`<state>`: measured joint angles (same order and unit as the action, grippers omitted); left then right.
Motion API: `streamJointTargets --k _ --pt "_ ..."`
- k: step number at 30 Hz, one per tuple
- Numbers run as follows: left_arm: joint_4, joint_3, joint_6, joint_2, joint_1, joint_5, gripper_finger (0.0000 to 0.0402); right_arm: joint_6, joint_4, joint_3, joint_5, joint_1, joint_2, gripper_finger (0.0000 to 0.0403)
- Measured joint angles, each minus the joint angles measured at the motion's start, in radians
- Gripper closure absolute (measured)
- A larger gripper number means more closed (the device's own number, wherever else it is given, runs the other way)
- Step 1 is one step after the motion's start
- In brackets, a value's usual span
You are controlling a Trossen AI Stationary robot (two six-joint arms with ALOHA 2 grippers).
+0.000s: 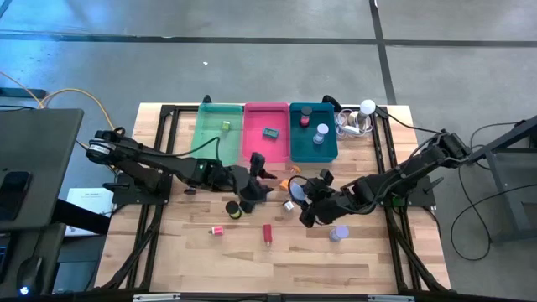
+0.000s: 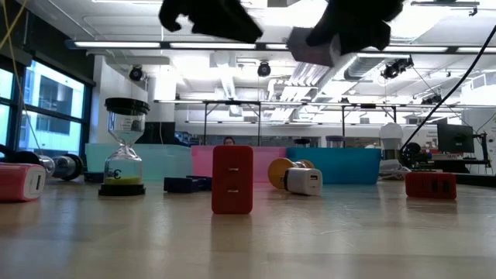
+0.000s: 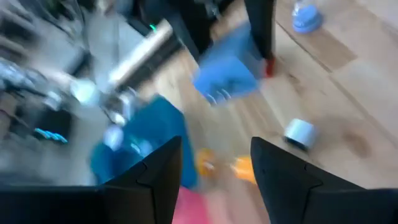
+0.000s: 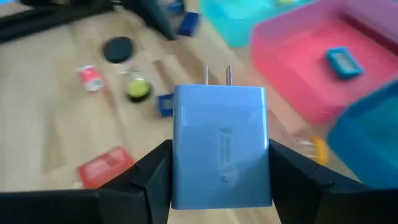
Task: Pick & Place Office items
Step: Put the purple adapter into the green bin
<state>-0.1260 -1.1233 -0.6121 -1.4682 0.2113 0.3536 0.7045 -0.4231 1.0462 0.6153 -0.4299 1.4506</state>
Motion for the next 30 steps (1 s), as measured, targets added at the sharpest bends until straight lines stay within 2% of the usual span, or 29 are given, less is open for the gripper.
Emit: streamJointTargets --k 4,11,14,19,25,30 --pt "0.019 0.0 -0.175 -0.005 0.053 0.032 0.022 -0.062 0.083 0.0 -0.075 0.012 0.0 0.0202" --pt "0.03 0.0 -0.326 -0.013 0.117 0.051 0.022 -0.108 0.16 0.0 -0.171 0.032 0.0 0.0202" --pt "0.056 0.0 -0.36 -0.016 0.129 0.076 0.022 -0.108 0.17 0.0 -0.208 0.04 0.0 0.0202" --pt "0.093 0.0 -0.409 -0.02 0.131 0.082 0.022 -0.108 0.18 0.0 -0.205 0.04 0.0 0.0202" --pt "0.105 0.0 -0.388 -0.021 0.131 0.075 0.022 -0.106 0.19 0.0 -0.213 0.04 0.0 0.0202" --pt "0.133 -0.001 -0.421 -0.07 0.131 0.066 0.022 -0.102 0.19 0.0 -0.216 0.04 0.0 0.02"
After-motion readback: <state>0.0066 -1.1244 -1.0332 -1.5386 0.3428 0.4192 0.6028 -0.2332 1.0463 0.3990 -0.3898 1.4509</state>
